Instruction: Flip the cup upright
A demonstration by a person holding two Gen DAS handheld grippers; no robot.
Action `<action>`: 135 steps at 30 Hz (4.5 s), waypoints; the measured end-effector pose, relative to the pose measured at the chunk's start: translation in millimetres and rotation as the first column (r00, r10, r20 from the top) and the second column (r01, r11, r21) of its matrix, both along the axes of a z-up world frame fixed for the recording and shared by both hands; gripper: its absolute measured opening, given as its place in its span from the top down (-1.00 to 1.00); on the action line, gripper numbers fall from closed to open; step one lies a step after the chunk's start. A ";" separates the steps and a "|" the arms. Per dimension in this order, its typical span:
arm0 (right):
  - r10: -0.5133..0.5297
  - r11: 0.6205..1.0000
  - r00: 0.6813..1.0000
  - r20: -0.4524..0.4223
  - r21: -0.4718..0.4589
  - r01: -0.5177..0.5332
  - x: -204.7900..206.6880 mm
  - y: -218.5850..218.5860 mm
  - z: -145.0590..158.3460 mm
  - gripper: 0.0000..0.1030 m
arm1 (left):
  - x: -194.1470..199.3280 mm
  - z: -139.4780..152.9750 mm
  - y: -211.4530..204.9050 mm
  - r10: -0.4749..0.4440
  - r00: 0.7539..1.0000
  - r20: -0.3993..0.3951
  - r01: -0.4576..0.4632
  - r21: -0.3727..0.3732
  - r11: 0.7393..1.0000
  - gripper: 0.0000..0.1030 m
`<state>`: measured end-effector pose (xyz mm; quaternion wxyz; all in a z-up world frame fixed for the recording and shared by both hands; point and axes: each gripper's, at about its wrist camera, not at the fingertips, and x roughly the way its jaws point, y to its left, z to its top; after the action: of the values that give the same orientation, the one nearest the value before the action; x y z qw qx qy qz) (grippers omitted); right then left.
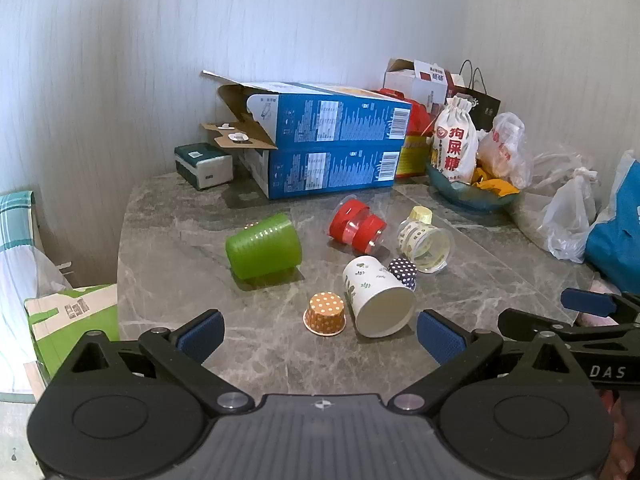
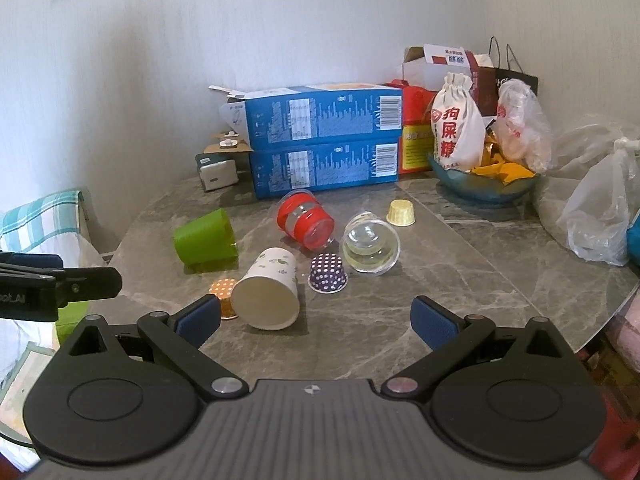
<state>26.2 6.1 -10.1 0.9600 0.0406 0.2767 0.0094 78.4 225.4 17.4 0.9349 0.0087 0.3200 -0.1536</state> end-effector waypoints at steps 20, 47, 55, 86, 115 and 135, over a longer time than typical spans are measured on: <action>0.002 1.000 1.000 -0.002 0.008 -0.002 1.1 0.0 0.0 -0.98 | 2.9 -2.6 1.8 0.001 1.000 -0.009 -0.001 -0.004 1.000 -1.00; 0.031 0.999 0.999 -0.013 0.008 -0.031 2.5 2.1 -2.8 -0.98 | 0.1 -0.9 3.8 0.001 1.000 -0.005 -0.001 0.000 1.000 -1.00; 0.031 0.999 0.999 -0.015 0.010 -0.031 3.1 2.1 -4.7 -0.98 | 0.9 -2.2 3.4 0.001 1.000 -0.005 -0.001 -0.001 1.000 -1.00; 0.118 0.988 0.992 0.033 0.091 -0.121 44.1 -26.5 -27.7 -0.98 | 166.2 -28.5 -7.1 -0.366 0.930 -0.034 0.361 0.272 0.892 -0.90; 0.096 0.972 0.990 -0.102 0.222 -0.071 36.5 -62.0 -40.8 -0.98 | 243.6 -85.1 -31.3 -0.409 0.878 -0.249 0.479 0.477 0.737 -0.36; 0.143 0.917 0.982 -0.120 0.390 -0.086 19.1 -48.0 -43.3 -0.98 | 81.2 -34.9 -2.8 -0.241 0.938 -0.248 0.287 0.173 0.942 -0.35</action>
<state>45.3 -41.9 -53.4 0.9086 0.2114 0.3408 0.1167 159.6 222.6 -17.6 0.8577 0.1312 0.4330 -0.2443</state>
